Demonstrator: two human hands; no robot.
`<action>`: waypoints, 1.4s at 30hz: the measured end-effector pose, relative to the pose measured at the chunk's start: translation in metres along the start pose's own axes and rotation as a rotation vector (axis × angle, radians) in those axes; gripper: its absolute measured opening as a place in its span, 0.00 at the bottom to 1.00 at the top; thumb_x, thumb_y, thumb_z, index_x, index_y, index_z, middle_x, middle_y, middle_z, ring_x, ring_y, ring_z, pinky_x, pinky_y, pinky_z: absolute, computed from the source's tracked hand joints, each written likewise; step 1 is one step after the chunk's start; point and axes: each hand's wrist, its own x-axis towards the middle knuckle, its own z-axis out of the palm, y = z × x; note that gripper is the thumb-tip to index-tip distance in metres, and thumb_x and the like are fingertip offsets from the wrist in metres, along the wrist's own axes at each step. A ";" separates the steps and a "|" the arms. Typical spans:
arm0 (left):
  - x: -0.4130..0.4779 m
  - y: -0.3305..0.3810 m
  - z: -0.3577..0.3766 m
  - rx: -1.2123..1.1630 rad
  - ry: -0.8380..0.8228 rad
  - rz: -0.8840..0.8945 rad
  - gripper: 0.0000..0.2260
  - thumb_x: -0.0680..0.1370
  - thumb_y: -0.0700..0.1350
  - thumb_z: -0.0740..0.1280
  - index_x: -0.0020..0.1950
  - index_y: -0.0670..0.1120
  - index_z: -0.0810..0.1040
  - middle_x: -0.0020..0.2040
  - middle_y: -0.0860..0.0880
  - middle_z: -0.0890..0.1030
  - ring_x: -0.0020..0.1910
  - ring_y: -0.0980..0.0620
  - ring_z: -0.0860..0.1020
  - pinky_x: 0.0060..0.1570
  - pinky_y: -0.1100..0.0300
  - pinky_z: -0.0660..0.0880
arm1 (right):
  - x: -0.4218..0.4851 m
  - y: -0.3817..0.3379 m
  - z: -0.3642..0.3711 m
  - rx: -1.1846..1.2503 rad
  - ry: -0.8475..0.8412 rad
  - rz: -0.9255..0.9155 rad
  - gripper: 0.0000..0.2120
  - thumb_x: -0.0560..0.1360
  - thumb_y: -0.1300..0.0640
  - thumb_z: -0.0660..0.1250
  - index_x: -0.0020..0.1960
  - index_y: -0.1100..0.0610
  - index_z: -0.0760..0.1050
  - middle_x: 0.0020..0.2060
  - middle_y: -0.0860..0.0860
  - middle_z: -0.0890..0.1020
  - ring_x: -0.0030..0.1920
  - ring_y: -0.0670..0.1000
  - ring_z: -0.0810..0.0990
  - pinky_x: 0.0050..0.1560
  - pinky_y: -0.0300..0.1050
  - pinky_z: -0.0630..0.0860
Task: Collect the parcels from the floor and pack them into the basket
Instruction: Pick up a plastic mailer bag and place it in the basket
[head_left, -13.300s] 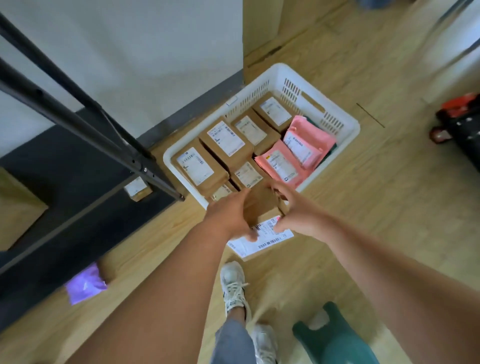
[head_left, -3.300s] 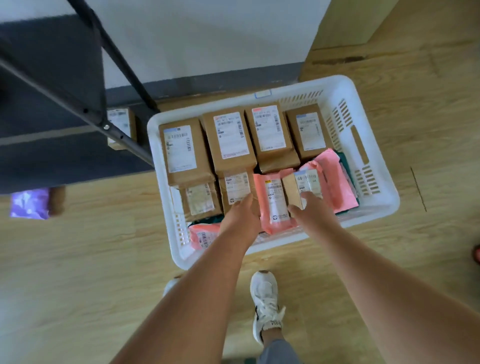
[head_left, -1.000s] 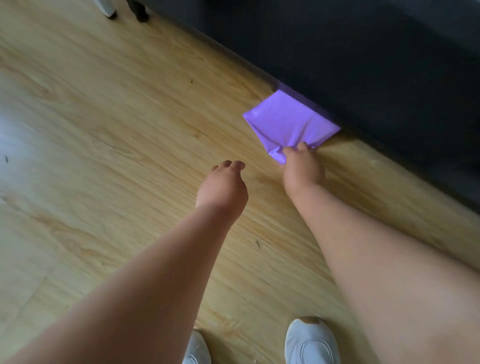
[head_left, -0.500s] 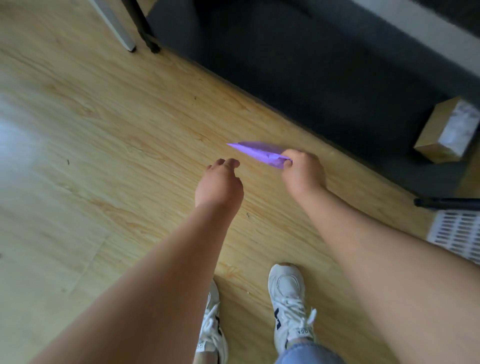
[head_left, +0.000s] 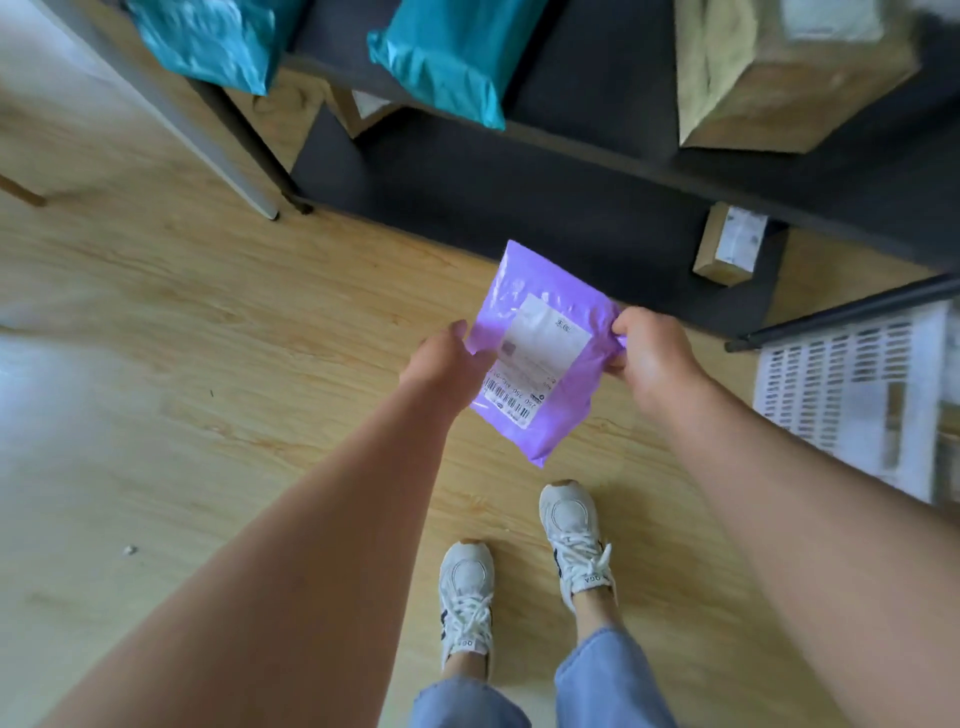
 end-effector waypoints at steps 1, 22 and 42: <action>-0.014 0.011 0.002 0.001 -0.048 0.033 0.22 0.79 0.54 0.65 0.71 0.49 0.70 0.62 0.49 0.79 0.61 0.46 0.77 0.60 0.55 0.71 | -0.015 0.001 -0.014 0.090 0.013 0.031 0.13 0.72 0.69 0.55 0.37 0.58 0.74 0.36 0.56 0.78 0.33 0.56 0.77 0.38 0.46 0.77; -0.107 0.147 0.149 0.010 -0.293 0.178 0.18 0.54 0.56 0.73 0.39 0.50 0.79 0.41 0.49 0.82 0.43 0.44 0.79 0.48 0.53 0.75 | -0.063 0.083 -0.241 0.391 0.252 0.189 0.13 0.74 0.66 0.57 0.32 0.57 0.68 0.29 0.53 0.70 0.29 0.51 0.70 0.32 0.42 0.68; -0.264 0.353 0.351 0.837 0.019 1.084 0.17 0.77 0.36 0.62 0.65 0.47 0.75 0.67 0.48 0.70 0.70 0.46 0.62 0.68 0.59 0.62 | -0.099 0.181 -0.477 -0.612 0.616 -0.408 0.04 0.73 0.63 0.66 0.43 0.58 0.80 0.40 0.52 0.82 0.46 0.56 0.77 0.37 0.44 0.64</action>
